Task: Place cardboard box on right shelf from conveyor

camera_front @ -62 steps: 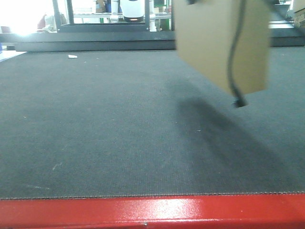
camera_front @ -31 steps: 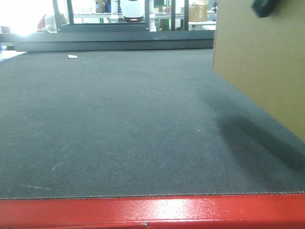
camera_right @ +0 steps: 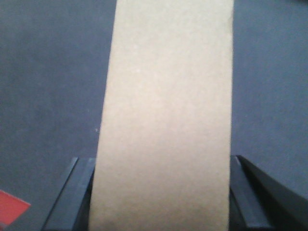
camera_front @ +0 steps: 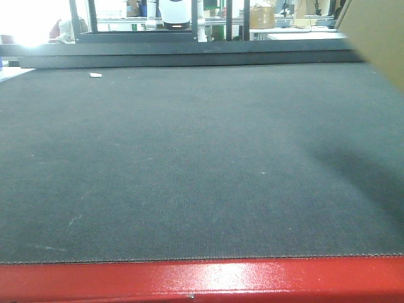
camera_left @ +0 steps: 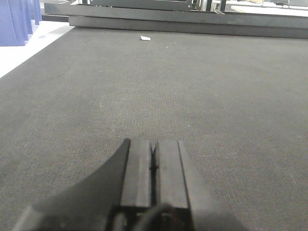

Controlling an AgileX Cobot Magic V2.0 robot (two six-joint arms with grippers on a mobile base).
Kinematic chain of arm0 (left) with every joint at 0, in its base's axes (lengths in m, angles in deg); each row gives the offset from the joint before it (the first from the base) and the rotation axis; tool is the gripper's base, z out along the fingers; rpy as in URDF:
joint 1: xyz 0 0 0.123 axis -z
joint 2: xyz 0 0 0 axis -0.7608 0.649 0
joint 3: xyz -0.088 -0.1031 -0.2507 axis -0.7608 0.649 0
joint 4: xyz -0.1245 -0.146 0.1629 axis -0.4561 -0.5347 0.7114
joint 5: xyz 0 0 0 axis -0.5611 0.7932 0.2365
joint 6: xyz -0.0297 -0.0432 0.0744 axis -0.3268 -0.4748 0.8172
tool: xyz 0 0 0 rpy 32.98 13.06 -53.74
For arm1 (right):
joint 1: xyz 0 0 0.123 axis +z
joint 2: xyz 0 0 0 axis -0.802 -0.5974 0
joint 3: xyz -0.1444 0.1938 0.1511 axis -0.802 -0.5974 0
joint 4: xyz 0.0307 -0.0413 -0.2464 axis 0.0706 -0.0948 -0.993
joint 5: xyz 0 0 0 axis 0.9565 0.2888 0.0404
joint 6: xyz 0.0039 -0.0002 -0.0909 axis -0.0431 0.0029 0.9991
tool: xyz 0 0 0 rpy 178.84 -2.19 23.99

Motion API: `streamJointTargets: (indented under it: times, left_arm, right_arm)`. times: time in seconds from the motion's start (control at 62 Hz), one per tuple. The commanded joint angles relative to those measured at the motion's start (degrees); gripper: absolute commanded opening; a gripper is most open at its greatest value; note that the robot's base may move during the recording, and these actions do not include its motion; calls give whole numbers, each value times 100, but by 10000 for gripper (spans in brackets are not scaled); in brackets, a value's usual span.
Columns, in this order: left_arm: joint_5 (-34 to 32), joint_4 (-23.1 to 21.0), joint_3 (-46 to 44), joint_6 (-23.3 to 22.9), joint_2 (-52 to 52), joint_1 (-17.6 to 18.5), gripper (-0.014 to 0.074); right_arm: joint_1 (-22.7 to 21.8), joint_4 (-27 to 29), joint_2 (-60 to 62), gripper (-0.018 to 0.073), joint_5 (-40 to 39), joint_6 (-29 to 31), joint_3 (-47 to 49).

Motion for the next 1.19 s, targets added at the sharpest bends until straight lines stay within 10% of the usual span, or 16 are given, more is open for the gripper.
streamJointTargets:
  times: [0.0,1.177]
  left_arm:
    - [-489,-34,52,1,-82,29,-116]
    - [-489,-34,52,1,-82,29,-116]
  right_arm:
    - [-3,-81,462,215,-493,72,146]
    - [-3,-81,1989,215,-524,72,146]
